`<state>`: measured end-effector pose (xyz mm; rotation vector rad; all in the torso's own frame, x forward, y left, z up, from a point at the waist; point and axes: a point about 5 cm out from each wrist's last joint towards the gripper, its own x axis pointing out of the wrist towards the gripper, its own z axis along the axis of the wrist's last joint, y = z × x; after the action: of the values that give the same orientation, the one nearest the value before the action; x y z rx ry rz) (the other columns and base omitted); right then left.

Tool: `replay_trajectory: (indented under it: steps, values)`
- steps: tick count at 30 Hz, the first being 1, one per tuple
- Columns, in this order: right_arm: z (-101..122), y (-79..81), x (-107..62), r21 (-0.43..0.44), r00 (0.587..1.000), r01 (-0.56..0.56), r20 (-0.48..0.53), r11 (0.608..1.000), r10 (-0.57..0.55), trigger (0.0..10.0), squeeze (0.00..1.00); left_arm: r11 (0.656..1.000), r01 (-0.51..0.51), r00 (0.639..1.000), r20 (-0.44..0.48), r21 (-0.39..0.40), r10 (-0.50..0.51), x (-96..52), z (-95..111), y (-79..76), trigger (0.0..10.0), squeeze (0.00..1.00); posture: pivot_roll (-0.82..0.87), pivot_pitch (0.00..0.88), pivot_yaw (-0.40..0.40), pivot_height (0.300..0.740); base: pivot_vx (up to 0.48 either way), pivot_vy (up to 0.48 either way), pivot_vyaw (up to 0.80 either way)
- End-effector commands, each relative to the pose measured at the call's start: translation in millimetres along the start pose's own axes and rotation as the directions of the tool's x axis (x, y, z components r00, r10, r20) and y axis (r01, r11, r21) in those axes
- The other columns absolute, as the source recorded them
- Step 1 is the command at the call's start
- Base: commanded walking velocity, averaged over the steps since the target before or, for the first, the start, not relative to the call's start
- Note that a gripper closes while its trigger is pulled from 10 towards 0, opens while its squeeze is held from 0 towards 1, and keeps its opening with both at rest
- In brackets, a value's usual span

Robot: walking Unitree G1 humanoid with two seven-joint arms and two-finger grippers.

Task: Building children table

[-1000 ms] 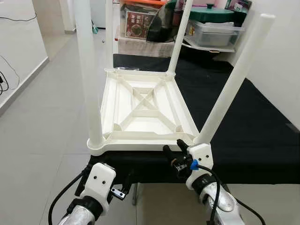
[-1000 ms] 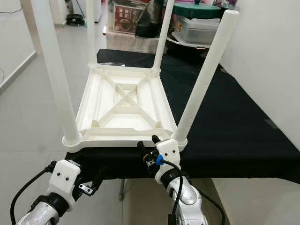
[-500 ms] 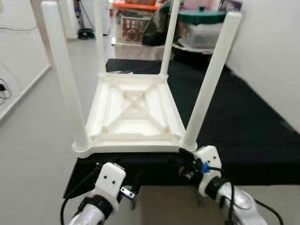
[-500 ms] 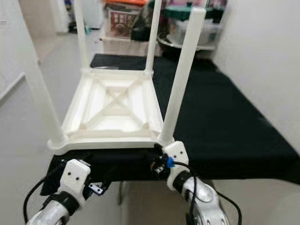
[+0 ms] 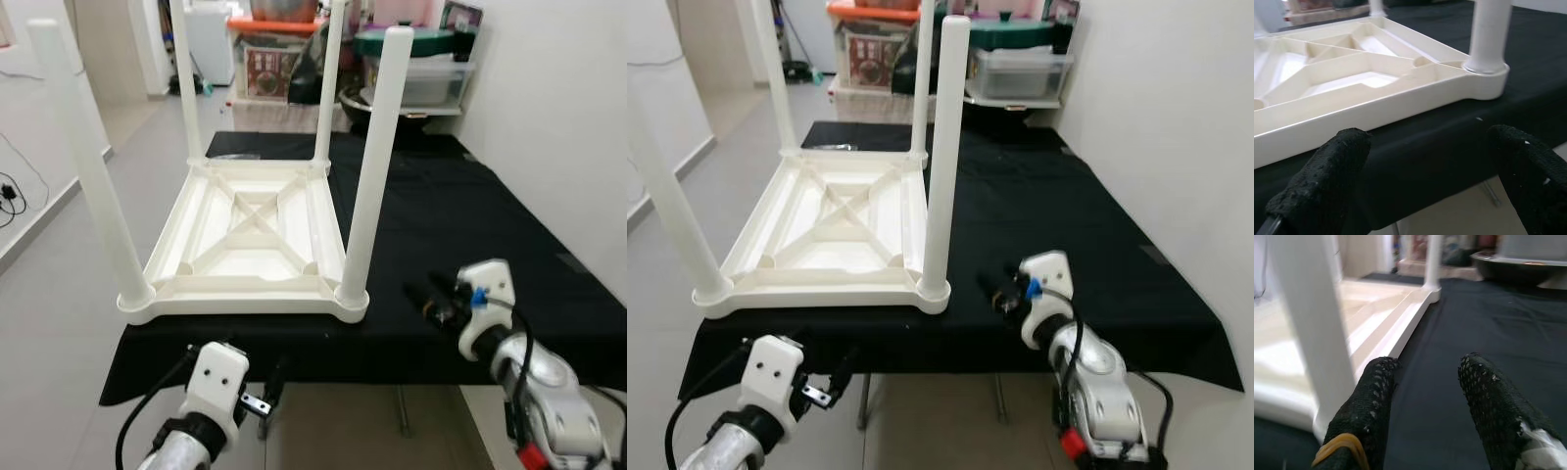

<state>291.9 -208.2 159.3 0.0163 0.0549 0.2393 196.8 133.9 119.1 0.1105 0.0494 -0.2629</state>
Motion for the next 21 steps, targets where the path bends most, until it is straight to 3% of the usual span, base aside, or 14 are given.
replay_trajectory:
  steps: [1, 3, 5, 8, 11, 14, 15, 17, 18, 21]
  values:
    - [1, -1.9, 0.1, 0.05, 0.998, 0.057, 0.0, 0.997, -0.057, 10.0, 0.0, 1.0, -0.026, 0.999, -0.02, -0.012, 0.026, 1.4, -3, 4.7, 10.0, 0.0, 0.09, 0.046, -0.114, 0.74, 0.0, 0.0, 0.0]
    - [11, -1.6, 3.4, 0.05, 0.993, 0.098, 0.061, 0.994, -0.101, 10.0, 0.0, 0.999, -0.035, 0.999, -0.013, -0.015, 0.034, 4.1, -1, 7.0, 10.0, 0.0, 0.09, 0.057, -0.109, 0.74, 0.0, 0.0, 0.0]
    - [28, 8.5, 5.9, 0.024, 0.987, 0.044, 0.151, 0.999, -0.047, 10.0, 0.0, 0.999, -0.028, 1.0, -0.003, -0.02, 0.028, 7.5, 1, 6.4, 10.0, 0.0, 0.08, 0.065, -0.103, 0.74, 0.0, 0.0, 0.0]
    - [36, 18.8, 5.8, 0.039, 0.983, -0.018, 0.182, 0.999, 0.011, 10.0, 0.0, 0.999, -0.017, 1.0, 0.0, -0.03, 0.017, 8.9, 3, 4.3, 10.0, 0.0, 0.09, 0.066, -0.102, 0.74, 0.0, 0.0, 0.0]
    - [41, 23.0, 6.2, 0.095, 0.981, -0.023, 0.194, 0.995, 0.005, 10.0, 0.0, 1.0, 0.009, 1.0, 0.003, -0.022, -0.009, 8.9, 3, 0.8, 10.0, 0.0, 0.08, 0.071, -0.098, 0.74, 0.0, 0.0, 0.0]
    - [60, 26.1, 4.1, 0.16, 0.961, -0.073, 0.275, 0.985, 0.026, 10.0, 0.0, 1.0, 0.021, 1.0, -0.001, -0.013, -0.021, 7.8, 2, -0.2, 10.0, 0.0, 0.08, 0.073, -0.093, 0.74, 0.0, 0.0, 0.0]
    - [65, 26.0, 3.6, 0.163, 0.954, -0.087, 0.299, 0.983, 0.035, 10.0, 0.09, 1.0, 0.023, 1.0, -0.005, -0.012, -0.023, 7.6, 2, -0.1, 10.0, 0.0, 0.08, 0.072, -0.093, 0.74, 0.0, 0.0, 0.0]
    - [68, 25.6, 3.4, 0.161, 0.95, -0.093, 0.31, 0.982, 0.039, 10.0, 0.09, 1.0, 0.023, 1.0, -0.007, -0.011, -0.023, 7.6, 1, 0.0, 10.0, 0.0, 0.08, 0.072, -0.093, 0.74, 0.0, 0.0, 0.0]
    - [70, 22.7, 3.6, 0.18, 0.945, -0.101, 0.324, 0.979, 0.038, 10.0, 1.0, 1.0, 0.023, 1.0, -0.009, -0.012, -0.024, 8.0, 1, 0.1, 10.0, 0.0, 0.08, 0.075, -0.092, 0.74, 0.0, 0.0, 0.0]
    - [76, 15.7, 3.8, 0.191, 0.936, -0.1, 0.351, 0.977, 0.027, 10.0, 1.0, 1.0, 0.031, 0.999, -0.011, -0.008, -0.031, 8.5, 0, -0.8, 10.0, 0.0, 0.08, 0.075, -0.089, 0.74, 0.0, 0.0, 0.0]
